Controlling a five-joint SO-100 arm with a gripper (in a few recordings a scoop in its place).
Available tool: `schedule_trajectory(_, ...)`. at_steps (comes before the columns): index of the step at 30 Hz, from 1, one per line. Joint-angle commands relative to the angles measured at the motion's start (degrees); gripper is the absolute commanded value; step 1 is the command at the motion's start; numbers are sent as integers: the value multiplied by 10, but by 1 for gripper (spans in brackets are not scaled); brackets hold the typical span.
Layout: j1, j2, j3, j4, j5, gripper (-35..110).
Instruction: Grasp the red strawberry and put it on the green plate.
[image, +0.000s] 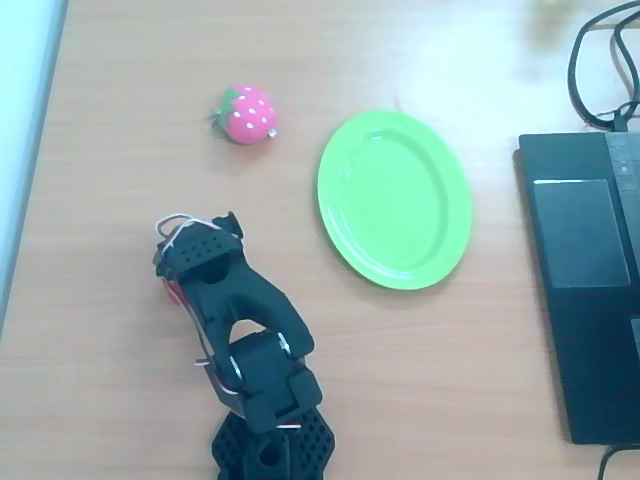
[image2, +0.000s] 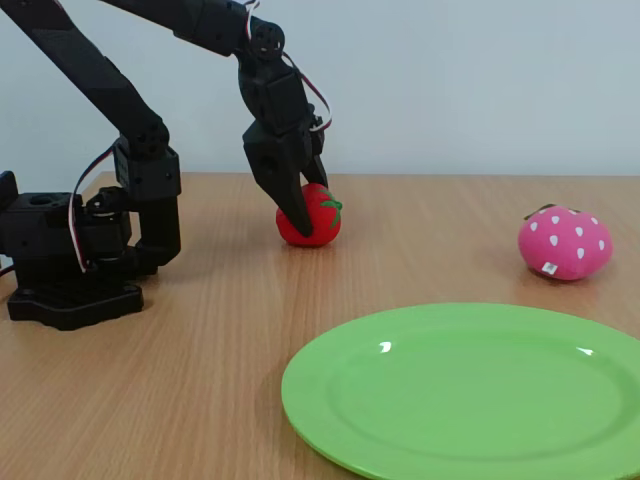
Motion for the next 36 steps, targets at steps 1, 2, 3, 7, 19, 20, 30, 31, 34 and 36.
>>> schedule_trajectory(1,-4,11,-8,-2,-6,24)
schedule_trajectory(2,-4,11,-8,-2,-6,24)
schedule_trajectory(3,-4,12,-8,-2,-6,23)
schedule_trajectory(7,-4,17,-8,-2,-6,22)
schedule_trajectory(19,4,28,-19,6,-4,22)
schedule_trajectory(20,4,29,-21,8,-4,21)
schedule_trajectory(30,5,39,-53,44,10,20)
schedule_trajectory(31,5,40,-60,49,12,20)
schedule_trajectory(34,6,40,-84,65,18,20)
schedule_trajectory(36,10,38,-104,74,23,20)
